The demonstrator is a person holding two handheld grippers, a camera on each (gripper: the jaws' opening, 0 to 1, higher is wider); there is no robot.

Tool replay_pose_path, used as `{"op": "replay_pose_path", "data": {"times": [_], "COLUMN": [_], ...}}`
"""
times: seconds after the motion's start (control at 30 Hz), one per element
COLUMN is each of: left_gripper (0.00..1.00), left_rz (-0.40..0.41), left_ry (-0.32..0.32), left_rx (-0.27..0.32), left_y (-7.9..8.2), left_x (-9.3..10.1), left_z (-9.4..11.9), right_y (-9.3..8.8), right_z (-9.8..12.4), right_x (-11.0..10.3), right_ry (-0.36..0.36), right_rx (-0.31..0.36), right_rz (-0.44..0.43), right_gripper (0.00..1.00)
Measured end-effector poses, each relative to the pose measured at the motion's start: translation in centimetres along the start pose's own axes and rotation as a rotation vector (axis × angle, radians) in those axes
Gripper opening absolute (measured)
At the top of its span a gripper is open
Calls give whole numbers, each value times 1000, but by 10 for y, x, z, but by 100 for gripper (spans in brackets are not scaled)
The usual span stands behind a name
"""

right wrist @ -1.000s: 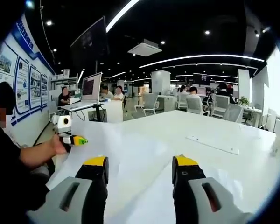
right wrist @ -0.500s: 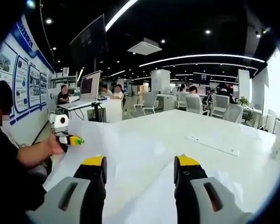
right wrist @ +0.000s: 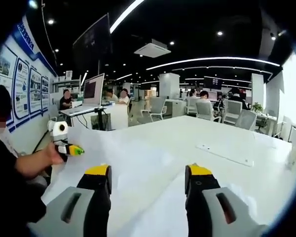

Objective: Organize the stack of printing papers by aligning and flattening the scattered papers on the table

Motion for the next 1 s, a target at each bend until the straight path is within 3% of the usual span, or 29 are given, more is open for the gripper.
{"op": "replay_pose_path", "data": {"times": [1.0], "left_gripper": [6], "left_rz": [-9], "left_ry": [1], "left_rx": [-8], "left_y": [-3], "left_x": [8], "left_z": [-4], "right_y": [-11], "right_z": [-25], "right_x": [8], "right_ry": [-29], "right_rx": [-46], "right_rz": [-28], "right_gripper": [57]}}
Point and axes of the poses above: the point that each gripper's makers call its tool centre point, and the gripper's own axes: z roughly backward along the fingers, x roughly to its right, y roughly out of its top, the point moved 8 cm from there along z, roughly backward along the fingers, and after that the axes turned 1 degree about -x, right-handed, at the moved point
